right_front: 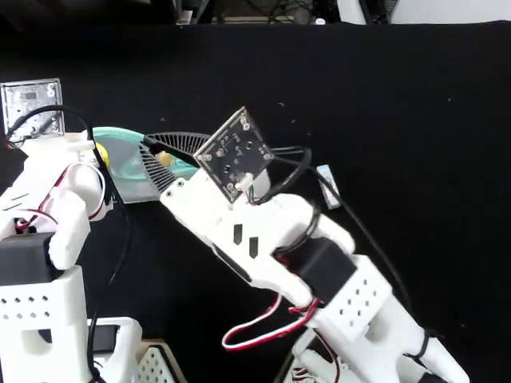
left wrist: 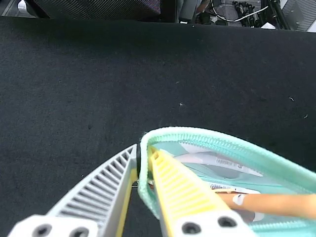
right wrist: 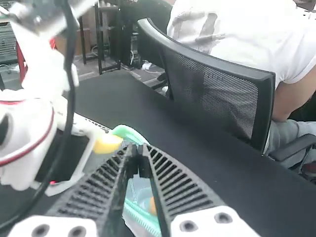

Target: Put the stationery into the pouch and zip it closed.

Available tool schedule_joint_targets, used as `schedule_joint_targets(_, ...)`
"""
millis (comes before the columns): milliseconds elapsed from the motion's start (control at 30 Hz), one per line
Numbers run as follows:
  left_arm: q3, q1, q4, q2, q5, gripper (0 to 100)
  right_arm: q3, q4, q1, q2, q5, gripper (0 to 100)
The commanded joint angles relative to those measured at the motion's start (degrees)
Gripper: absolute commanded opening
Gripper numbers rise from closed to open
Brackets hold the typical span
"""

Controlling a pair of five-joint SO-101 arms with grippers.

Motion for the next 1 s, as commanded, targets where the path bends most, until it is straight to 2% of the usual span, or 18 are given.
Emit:
schedule_joint_targets(0, 8.13, 0.66, 0.7, 2.99, -0.26, 3, 3.12, -5.98, -0.35, -1.01, -1.67, 1.3)
schedule_joint_targets(167, 8.04, 0.75, 0.7, 3.16, -0.26, 3, 5.76, -5.27, -0.26, -0.92, -1.93, 2.6)
schedule_joint_targets(300, 8.04, 0.75, 0.7, 3.16, -0.26, 3, 5.58, -1.41, -0.26, -0.66, -1.93, 9.2)
schedule_joint_targets(500, 7.96, 0.75, 0.7, 3.08, -0.26, 3, 5.76, 0.0, -0.26, -0.57, -1.93, 6.6)
schedule_joint_targets(700, 8.04, 0.75, 0.7, 2.99, -0.26, 3, 6.9, 0.0, 1.76, 0.84, -1.93, 17.7)
schedule_joint_targets(967, 8.04, 0.75, 0.7, 2.99, -0.26, 3, 8.22, -0.44, 2.64, 5.05, -1.93, 13.8)
